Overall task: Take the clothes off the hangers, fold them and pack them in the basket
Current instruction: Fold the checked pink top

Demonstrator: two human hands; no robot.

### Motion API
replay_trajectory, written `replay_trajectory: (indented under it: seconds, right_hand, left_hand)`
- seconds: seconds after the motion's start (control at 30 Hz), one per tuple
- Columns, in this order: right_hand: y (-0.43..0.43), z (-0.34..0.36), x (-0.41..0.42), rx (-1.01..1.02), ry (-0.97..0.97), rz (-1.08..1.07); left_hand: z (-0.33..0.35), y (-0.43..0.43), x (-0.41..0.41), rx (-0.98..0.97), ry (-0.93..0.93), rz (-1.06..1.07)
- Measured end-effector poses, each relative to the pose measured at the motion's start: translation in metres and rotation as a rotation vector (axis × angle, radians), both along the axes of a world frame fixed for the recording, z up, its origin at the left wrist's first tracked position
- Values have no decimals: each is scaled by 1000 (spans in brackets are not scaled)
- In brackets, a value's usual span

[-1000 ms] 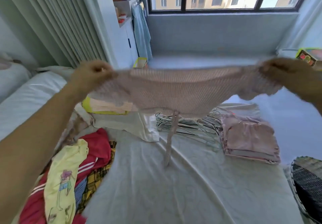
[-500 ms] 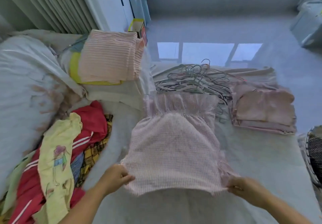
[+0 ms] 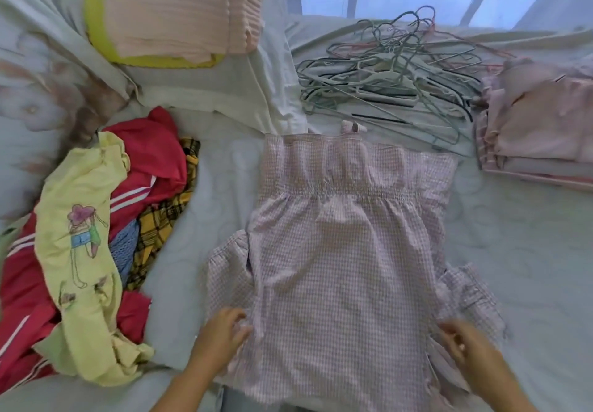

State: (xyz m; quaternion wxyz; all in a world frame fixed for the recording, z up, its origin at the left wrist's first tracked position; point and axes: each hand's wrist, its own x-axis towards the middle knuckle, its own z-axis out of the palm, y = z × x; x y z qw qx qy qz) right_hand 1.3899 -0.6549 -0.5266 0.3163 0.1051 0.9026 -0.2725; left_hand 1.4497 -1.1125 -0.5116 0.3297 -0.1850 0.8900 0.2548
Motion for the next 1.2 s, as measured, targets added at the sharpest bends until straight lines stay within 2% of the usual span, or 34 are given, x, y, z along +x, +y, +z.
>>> replay_trajectory:
  seconds: [0.03,0.1,0.17,0.27,0.37,0.47,0.53,0.57,0.67,0.73,0.77,0.8,0.83,0.87,0.93,1.0,1.03,1.13,1.17,1.2]
  right_hand:
    - [-6,7,-21,76,3,-44]
    - [-27,-12,-36,259,271,-163]
    - [-30,-22,-63,247,267,-272]
    - [-33,-34,-77,278,111,-409]
    - [-17,-33,-69,287,30,-433]
    - [55,-71,-38,293,45,-465]
    - [141,-130,-20,295,126,-390]
    - [144,-134,-23,303,239,-339]
    - [38,-80,-60,331,357,-234]
    - [-83,-20,-92,146,541,11]
    - [-124,-14,-97,46,570,145]
    - [-160,-17,-104,-35,552,286]
    - [-181,-28,-114,-101,440,374]
    - [-204,-43,-124,-152,297,403]
    - [-239,-58,-141,-191,45,316]
    - [-260,-54,-149,-263,-22,152]
    - [-263,-49,-151,-360,-41,-8]
    - [-242,-40,-144,-694,-109,-523]
    - [-230,-38,-139,-733,-116,-656]
    - [-219,-35,-132,-731,-125,-742]
  left_hand:
    - [-5,-3,-12,-64,96,85]
    - [-16,-10,-40,-245,217,203]
    - [-23,-15,-68,-324,194,360]
    - [-41,-24,-96,-176,91,667]
    - [-59,-34,-97,-26,58,707]
    - [-59,-51,-84,-92,156,602]
    - [-55,-67,-70,-81,250,720]
    - [-52,-75,-63,-32,277,800]
    - [-44,-81,-52,209,197,950]
    - [-44,-76,-50,347,80,972]
    - [-43,-74,-50,399,41,978]
    - [-40,-71,-53,465,27,997]
    - [-34,-68,-58,536,33,1023]
    - [-27,-66,-62,615,51,1065]
    - [-5,-55,-72,790,85,1100]
    - [19,-30,-81,938,68,949]
    - [28,-12,-82,978,36,812]
    - [49,54,-82,958,-206,161]
    - [48,70,-82,927,-268,-16]
    - [41,78,-83,915,-263,-85]
